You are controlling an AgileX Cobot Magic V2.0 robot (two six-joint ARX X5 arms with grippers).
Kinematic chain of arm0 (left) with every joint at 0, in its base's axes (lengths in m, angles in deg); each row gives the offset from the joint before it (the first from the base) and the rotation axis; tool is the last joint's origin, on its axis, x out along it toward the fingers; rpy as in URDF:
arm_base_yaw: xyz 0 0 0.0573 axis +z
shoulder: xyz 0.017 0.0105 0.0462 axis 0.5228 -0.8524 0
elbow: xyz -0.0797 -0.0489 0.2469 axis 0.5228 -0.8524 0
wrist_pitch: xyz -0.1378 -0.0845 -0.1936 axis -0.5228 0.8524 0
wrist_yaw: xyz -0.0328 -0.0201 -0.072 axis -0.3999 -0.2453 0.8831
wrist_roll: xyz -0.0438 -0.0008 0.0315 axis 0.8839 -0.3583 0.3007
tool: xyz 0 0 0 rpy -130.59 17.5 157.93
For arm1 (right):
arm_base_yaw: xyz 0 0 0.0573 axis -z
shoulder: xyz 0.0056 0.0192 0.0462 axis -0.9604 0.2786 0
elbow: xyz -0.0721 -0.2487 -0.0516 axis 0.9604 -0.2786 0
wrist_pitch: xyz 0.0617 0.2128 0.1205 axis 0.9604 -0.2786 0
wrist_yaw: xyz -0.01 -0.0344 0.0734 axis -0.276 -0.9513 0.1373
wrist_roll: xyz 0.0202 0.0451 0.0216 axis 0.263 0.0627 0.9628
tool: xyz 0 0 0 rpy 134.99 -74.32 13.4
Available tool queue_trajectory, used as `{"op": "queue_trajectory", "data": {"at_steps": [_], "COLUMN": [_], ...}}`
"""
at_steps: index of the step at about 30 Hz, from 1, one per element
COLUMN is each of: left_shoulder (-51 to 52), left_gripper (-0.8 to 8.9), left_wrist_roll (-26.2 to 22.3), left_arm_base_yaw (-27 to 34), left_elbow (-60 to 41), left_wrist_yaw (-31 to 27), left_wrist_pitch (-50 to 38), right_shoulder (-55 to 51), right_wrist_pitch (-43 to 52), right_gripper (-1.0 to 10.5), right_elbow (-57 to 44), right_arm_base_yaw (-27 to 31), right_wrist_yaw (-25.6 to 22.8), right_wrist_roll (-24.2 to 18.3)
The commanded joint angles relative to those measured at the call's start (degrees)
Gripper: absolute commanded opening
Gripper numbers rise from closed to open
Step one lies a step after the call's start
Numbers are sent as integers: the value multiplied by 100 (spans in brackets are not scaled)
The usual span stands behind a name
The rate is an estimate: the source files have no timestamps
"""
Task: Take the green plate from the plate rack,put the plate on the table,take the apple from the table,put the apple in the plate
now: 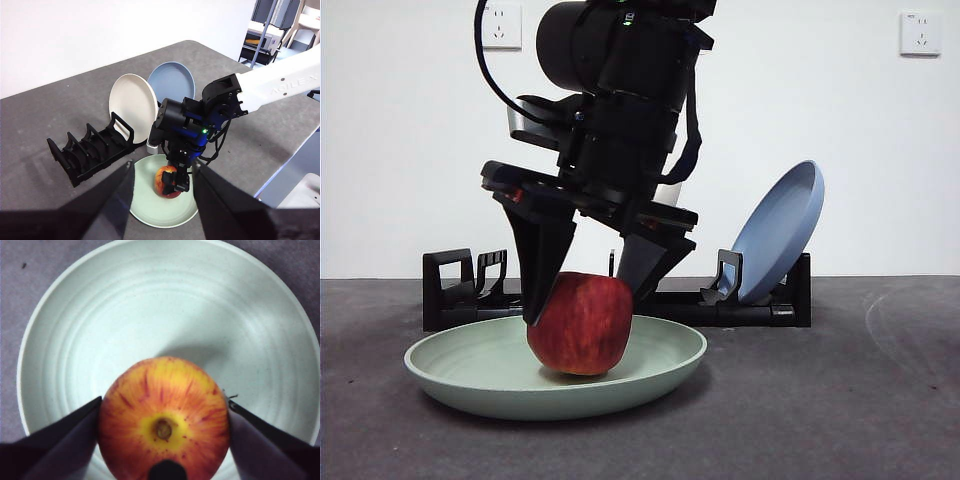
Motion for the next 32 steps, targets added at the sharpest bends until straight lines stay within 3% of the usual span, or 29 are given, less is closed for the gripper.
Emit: {"op": "queue_trajectory", "data": {"at_steps": [1,11,20,26,32], "left_shoulder": [31,31,31,9,-103], "left_gripper": [192,193,192,192,191], "left_wrist_roll": [31,33,52,136,151], "left_arm_base_yaw": [-7,-7,-7,-7,-7], "left_elbow": [-24,-24,-26,-26,-157], "left_wrist_yaw": [-20,-20,-17,28,28], "left_wrist_pitch": [-13,-13,-11,-9,-4], "right_shoulder": [129,101,-114,-553,-1333], "right_wrist_pitch": [-37,-476,-1976,-2721,-3174], "right_gripper": [508,505,504,501,501], "right_elbow": [-15,326,2017,2924,2975], "right_arm_base_yaw": [-24,-24,-28,-28,-28], "right_wrist_yaw": [-2,-4,63,66,55], "right_wrist_roll": [-11,-13,-258,-466,-505]}}
